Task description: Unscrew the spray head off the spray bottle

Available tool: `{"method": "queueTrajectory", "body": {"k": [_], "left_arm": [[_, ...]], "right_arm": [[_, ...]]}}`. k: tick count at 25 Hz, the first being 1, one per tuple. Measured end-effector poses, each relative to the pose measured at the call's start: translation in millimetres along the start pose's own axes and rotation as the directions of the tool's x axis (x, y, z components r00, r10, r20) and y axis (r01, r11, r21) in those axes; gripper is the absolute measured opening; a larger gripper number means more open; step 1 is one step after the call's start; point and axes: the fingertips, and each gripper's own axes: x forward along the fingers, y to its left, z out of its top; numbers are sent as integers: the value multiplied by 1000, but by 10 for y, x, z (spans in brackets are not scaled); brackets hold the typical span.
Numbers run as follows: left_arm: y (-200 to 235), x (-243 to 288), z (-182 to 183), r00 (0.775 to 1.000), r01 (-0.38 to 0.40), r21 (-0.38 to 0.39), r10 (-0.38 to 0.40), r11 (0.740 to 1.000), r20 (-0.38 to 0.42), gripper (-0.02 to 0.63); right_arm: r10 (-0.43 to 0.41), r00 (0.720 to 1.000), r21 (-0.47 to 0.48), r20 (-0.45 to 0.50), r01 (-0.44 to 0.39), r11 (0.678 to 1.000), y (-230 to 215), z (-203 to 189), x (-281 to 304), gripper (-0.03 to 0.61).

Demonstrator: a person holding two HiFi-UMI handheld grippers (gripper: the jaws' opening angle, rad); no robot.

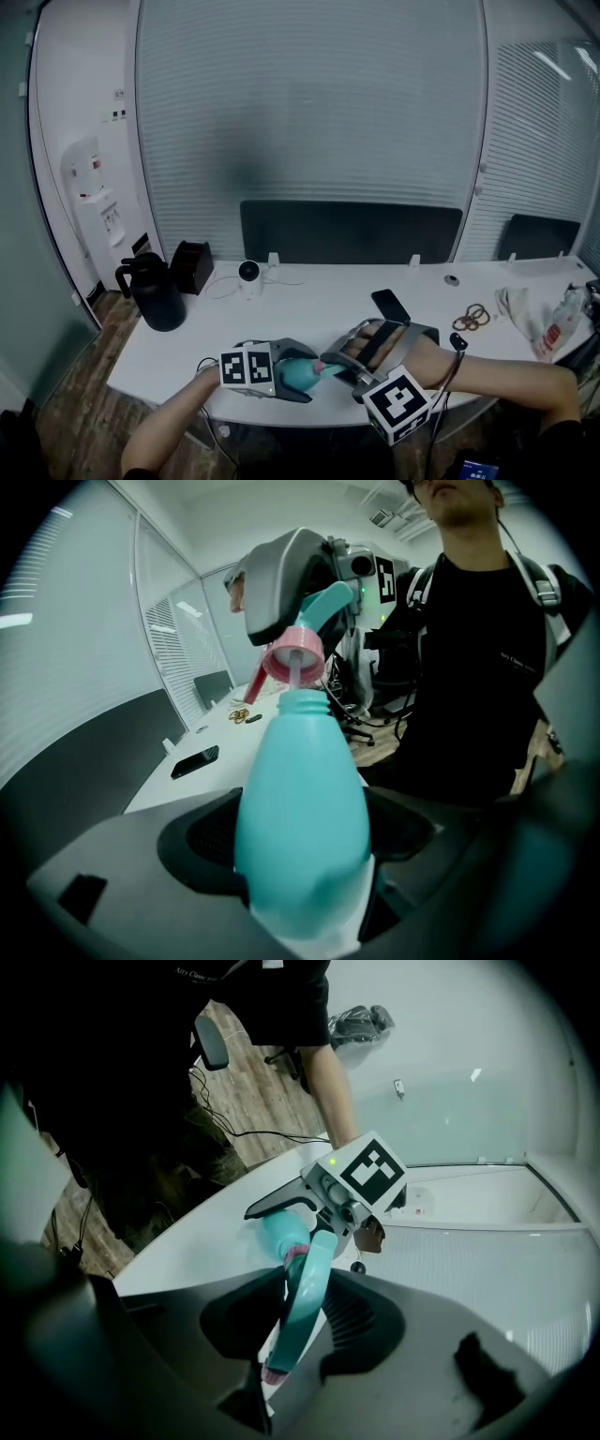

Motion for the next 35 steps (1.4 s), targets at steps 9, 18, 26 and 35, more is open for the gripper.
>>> {"method": "queueTrajectory", "body": {"k": [9, 18, 26, 35], "left_arm": [[299, -252, -213, 981, -167, -107, 176, 980, 80, 380], [853, -735, -388, 846, -444, -351, 515, 824, 140, 380], [773, -929, 10, 781, -273, -517, 501, 811, 373, 380], [654, -903, -3, 790, -277, -482, 483, 831, 378, 380]], "right_arm": [[-96, 989, 312, 109, 58, 948, -164, -412, -258, 123], [-233, 953, 638, 196, 56, 768, -226, -983, -407, 123], [-588, 708, 917, 391, -352, 186, -217, -1335, -397, 123], [-704, 604, 895, 374, -435, 103, -194, -1295, -176, 123]]}}
